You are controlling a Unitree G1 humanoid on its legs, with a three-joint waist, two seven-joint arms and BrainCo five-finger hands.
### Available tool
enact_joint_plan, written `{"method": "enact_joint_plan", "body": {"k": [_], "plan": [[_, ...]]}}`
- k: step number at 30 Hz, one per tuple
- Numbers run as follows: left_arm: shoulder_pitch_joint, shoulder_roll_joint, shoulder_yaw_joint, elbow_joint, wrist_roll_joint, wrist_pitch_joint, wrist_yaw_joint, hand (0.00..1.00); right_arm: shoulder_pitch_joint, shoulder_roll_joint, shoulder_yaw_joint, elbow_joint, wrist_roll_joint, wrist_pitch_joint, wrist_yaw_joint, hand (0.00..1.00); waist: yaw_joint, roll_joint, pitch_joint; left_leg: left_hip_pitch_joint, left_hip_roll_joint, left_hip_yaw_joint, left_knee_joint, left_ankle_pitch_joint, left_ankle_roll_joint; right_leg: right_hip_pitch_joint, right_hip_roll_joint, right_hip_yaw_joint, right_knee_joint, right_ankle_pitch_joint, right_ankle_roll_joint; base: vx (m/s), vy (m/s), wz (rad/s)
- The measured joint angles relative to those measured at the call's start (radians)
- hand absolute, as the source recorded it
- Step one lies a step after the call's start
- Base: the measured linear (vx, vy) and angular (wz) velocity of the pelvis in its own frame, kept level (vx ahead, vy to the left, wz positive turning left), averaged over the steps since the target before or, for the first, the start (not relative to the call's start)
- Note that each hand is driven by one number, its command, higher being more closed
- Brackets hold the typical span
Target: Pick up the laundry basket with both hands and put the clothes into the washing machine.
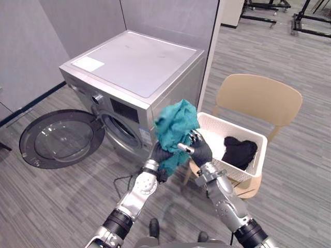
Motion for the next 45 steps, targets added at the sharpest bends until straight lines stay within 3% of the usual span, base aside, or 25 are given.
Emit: {"method": "enact_joint_plan", "body": {"k": [6,8,13,16,18,19,20,21,25,27,28,29,30,31,32,35,36,37,39,41,42,43,44,45], "plan": [[0.153,-0.008,0.176,-0.008,-0.027,-0.024,0.006,1.0,0.079,-0.06,-0.134,-0.067,-0.404,-0.009,-0.073,0.0,-0.001,0.0,0.0,0.003,0.0,0.003,-0.002,-0.002,-0.002,0.0,0.0,0.004,0.003,-0.007,0.009,0.01,0.001,0.0],[0.205,-0.006,0.214,-0.007,-0.047,-0.024,0.007,1.0,0.117,-0.081,-0.151,-0.064,-0.49,-0.009,-0.084,0.0,0.001,0.0,0.0,0.002,-0.001,0.001,-0.002,-0.003,-0.003,0.0,0.0,0.003,0.003,-0.008,0.01,0.0,0.0,0.0],[0.266,-0.01,0.269,0.092,-0.101,-0.029,0.001,1.0,0.145,-0.087,-0.156,0.148,-0.58,-0.002,-0.085,0.0,0.013,-0.002,0.001,-0.045,-0.01,-0.044,0.018,-0.004,-0.002,-0.01,-0.003,-0.046,0.021,-0.025,0.019,-0.02,0.008,0.31],[0.252,-0.014,0.295,0.192,-0.178,-0.029,-0.001,1.0,0.137,-0.063,-0.193,0.334,-0.63,0.033,-0.109,0.0,0.027,-0.007,0.005,-0.142,-0.031,-0.107,0.064,-0.017,0.016,-0.044,-0.03,-0.166,0.086,-0.068,0.021,-0.04,0.007,1.2],[0.262,-0.031,0.331,0.254,-0.209,-0.024,-0.002,1.0,0.135,-0.037,-0.23,0.435,-0.662,0.048,-0.138,0.0,0.027,-0.013,0.008,-0.149,-0.04,-0.046,0.058,-0.065,0.088,-0.016,-0.068,-0.258,0.073,-0.07,0.017,0.03,0.02,1.4],[0.268,-0.043,0.352,0.289,-0.217,-0.02,-0.006,1.0,0.124,-0.016,-0.254,0.5,-0.692,0.056,-0.156,0.0,0.029,-0.029,0.02,-0.157,-0.038,0.052,0.076,-0.08,0.115,0.004,-0.099,-0.317,0.07,-0.07,0.019,0.1,0.088,1.33],[0.269,-0.047,0.356,0.312,-0.224,-0.012,-0.015,1.0,0.115,-0.013,-0.272,0.552,-0.702,0.068,-0.168,0.0,0.039,-0.011,0.017,-0.164,-0.026,0.137,0.111,-0.083,0.123,0.022,-0.116,-0.354,0.081,-0.08,0.033,0.16,0.111,1.57],[0.286,-0.049,0.356,0.32,-0.233,-0.004,-0.026,1.0,0.103,-0.014,-0.291,0.623,-0.711,0.077,-0.174,0.0,0.046,0.001,0.023,-0.167,-0.003,0.207,0.151,-0.065,0.102,0.054,-0.128,-0.403,0.103,-0.103,0.06,0.22,0.08,1.44],[0.334,-0.048,0.391,0.395,-0.232,0.0,-0.054,1.0,0.068,0.041,-0.321,0.71,-0.721,0.086,-0.177,0.0,0.056,-0.031,0.038,-0.174,-0.072,0.17,0.201,-0.095,0.107,0.116,-0.189,-0.461,0.105,-0.127,0.1,0.17,0.1,0.67],[0.361,-0.051,0.391,0.421,-0.231,0.023,-0.073,1.0,0.049,0.065,-0.33,0.773,-0.722,0.097,-0.179,0.0,0.055,-0.059,0.058,-0.177,-0.123,0.165,0.293,-0.187,0.127,0.129,-0.289,-0.457,0.241,-0.147,0.125,0.25,0.192,0.5],[0.366,-0.053,0.39,0.424,-0.23,0.028,-0.081,1.0,0.048,0.065,-0.33,0.776,-0.723,0.106,-0.181,0.0,0.055,-0.06,0.059,-0.174,-0.134,0.155,0.311,-0.204,0.134,0.12,-0.316,-0.441,0.301,-0.139,0.112,0.25,0.185,0.58],[0.374,-0.055,0.387,0.424,-0.23,0.031,-0.091,1.0,0.059,0.063,-0.329,0.78,-0.723,0.115,-0.187,0.0,0.052,-0.059,0.064,-0.156,-0.151,0.125,0.334,-0.235,0.151,0.052,-0.362,-0.342,0.492,-0.09,-0.017,0.29,0.212,0.69],[0.368,-0.047,0.385,0.424,-0.227,0.031,-0.09,1.0,0.063,0.065,-0.329,0.78,-0.721,0.117,-0.188,0.0,0.042,-0.05,0.076,-0.131,-0.155,0.089,0.338,-0.25,0.161,-0.007,-0.348,-0.216,0.613,-0.068,-0.066,0.29,0.199,0.77],[0.359,-0.039,0.383,0.424,-0.222,0.031,-0.09,1.0,0.067,0.069,-0.329,0.78,-0.72,0.116,-0.188,0.0,0.032,-0.051,0.082,-0.12,-0.158,0.061,0.337,-0.254,0.165,-0.036,-0.316,-0.156,0.663,-0.102,-0.036,0.31,0.127,1.05],[0.339,-0.027,0.38,0.424,-0.211,0.031,-0.089,1.0,0.07,0.076,-0.329,0.78,-0.716,0.116,-0.188,0.0,0.013,-0.055,0.1,-0.089,-0.169,0.004,0.315,-0.256,0.17,-0.096,-0.242,-0.082,0.721,-0.178,-0.006,0.31,0.072,1.04],[0.301,-0.019,0.367,0.426,-0.211,0.031,-0.087,1.0,0.066,0.076,-0.328,0.774,-0.687,0.112,-0.193,0.0,-0.003,-0.078,0.119,-0.004,-0.2,-0.055,0.271,-0.276,0.172,-0.229,-0.153,-0.087,0.656,-0.234,-0.014,0.32,0.048,0.73],[0.287,-0.024,0.351,0.427,-0.211,0.031,-0.087,1.0,0.061,0.071,-0.328,0.774,-0.685,0.112,-0.196,0.0,-0.004,-0.069,0.125,0.016,-0.202,-0.07,0.271,-0.289,0.164,-0.274,-0.124,-0.096,0.578,-0.23,-0.012,0.32,0.037,0.5],[0.275,-0.028,0.345,0.432,-0.211,0.03,-0.087,1.0,0.059,0.069,-0.328,0.773,-0.684,0.112,-0.197,0.0,-0.005,-0.062,0.129,0.028,-0.203,-0.087,0.271,-0.299,0.16,-0.293,-0.109,-0.102,0.518,-0.22,-0.01,0.35,0.022,0.7],[0.251,-0.029,0.309,0.434,-0.21,0.029,-0.088,1.0,0.063,0.072,-0.328,0.772,-0.684,0.111,-0.196,0.0,-0.016,-0.057,0.134,0.068,-0.218,-0.151,0.269,-0.322,0.133,-0.328,-0.068,-0.085,0.269,-0.114,0.002,0.45,-0.043,0.97],[0.246,-0.034,0.305,0.435,-0.209,0.027,-0.088,1.0,0.064,0.072,-0.328,0.766,-0.684,0.111,-0.195,0.0,-0.028,-0.066,0.129,0.095,-0.221,-0.188,0.288,-0.362,0.096,-0.332,-0.061,-0.074,0.247,-0.064,-0.037,0.5,-0.121,0.92],[0.25,-0.031,0.304,0.435,-0.207,0.022,-0.088,1.0,0.066,0.078,-0.328,0.749,-0.683,0.111,-0.194,0.0,-0.038,-0.067,0.129,0.085,-0.223,-0.172,0.386,-0.398,0.037,-0.307,-0.061,-0.091,0.238,-0.012,-0.073,0.55,-0.154,1.15],[0.243,-0.042,0.303,0.442,-0.207,0.024,-0.089,1.0,0.065,0.071,-0.329,0.747,-0.68,0.109,-0.194,0.0,-0.057,-0.054,0.138,0.028,-0.213,-0.132,0.554,-0.413,0.012,-0.281,-0.051,-0.085,0.238,0.045,-0.096,0.53,-0.153,1.02],[0.242,-0.053,0.304,0.44,-0.207,0.023,-0.089,1.0,0.056,0.064,-0.327,0.746,-0.676,0.109,-0.193,0.0,-0.052,-0.031,0.145,-0.01,-0.189,-0.098,0.656,-0.408,0.004,-0.259,-0.031,-0.093,0.229,0.044,-0.094,0.53,-0.133,0.37],[0.256,-0.067,0.304,0.44,-0.208,0.023,-0.089,1.0,0.045,0.058,-0.322,0.74,-0.676,0.109,-0.192,0.0,-0.036,-0.005,0.143,-0.059,-0.142,-0.043,0.797,-0.381,-0.03,-0.215,0.0,-0.085,0.198,0.027,-0.104,0.55,-0.095,-0.54]]}}
